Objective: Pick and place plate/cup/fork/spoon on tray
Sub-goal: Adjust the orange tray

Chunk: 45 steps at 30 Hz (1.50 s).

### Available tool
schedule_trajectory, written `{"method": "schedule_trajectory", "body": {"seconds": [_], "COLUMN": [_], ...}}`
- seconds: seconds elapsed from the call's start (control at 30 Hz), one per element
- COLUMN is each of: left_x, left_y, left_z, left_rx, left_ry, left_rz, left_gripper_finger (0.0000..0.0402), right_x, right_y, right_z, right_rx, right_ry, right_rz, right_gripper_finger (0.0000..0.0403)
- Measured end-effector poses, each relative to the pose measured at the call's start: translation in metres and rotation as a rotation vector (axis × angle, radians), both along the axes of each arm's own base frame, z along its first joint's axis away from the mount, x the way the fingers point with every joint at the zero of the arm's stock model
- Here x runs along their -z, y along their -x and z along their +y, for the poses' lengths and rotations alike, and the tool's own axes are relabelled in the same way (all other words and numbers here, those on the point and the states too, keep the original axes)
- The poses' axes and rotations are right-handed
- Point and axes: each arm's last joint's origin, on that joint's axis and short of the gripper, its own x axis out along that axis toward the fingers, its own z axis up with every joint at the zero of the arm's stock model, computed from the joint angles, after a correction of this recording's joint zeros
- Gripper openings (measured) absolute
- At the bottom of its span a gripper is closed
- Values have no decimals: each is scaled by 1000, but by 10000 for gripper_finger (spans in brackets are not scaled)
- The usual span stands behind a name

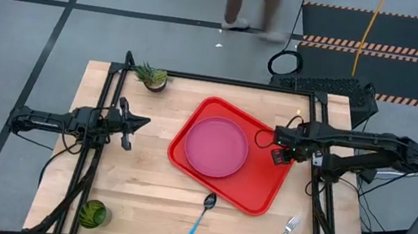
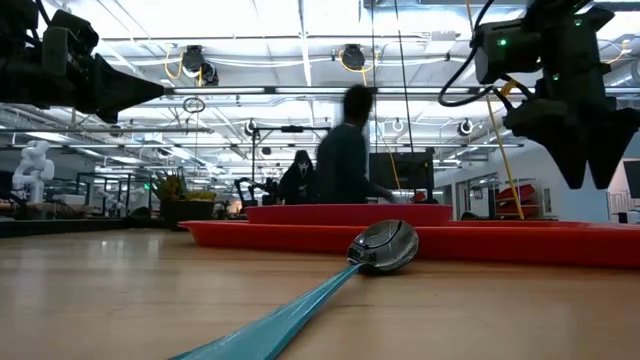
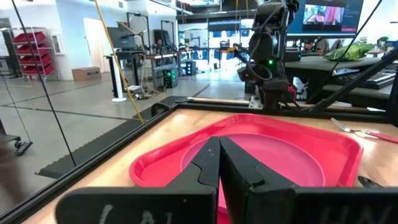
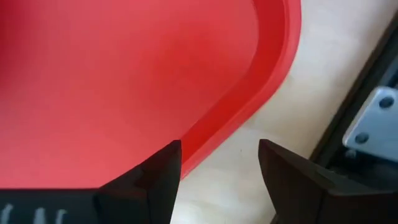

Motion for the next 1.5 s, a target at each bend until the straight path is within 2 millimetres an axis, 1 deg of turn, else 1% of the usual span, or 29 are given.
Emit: {"method": "schedule_trajectory", "body": {"seconds": [0.13,0.33,0.57,0.7,0.87,1.5], "left_x": [0,0,0,0,0,0], "left_y": [0,0,0,0,0,0], "left_z": [0,0,0,0,0,0], "left_rx": [0,0,0,0,0,0], "left_ry": [0,0,0,0,0,0], "left_rz": [0,0,0,1,0,0], "left_gripper_finger": [6,6,6,6,6,6], "right_x": [7,29,43,54,62,63], "right_y": [-1,1,8,11,9,9], "right_z": [8,18,20,20,20,19], "right_rx": [59,194,231,231,177,-79], "right_ry": [6,-35,-31,-30,-35,13], "right_rz": [-10,-31,-1,-18,-79,-91], "right_gripper_finger": [208,208,208,208,208,208]}}
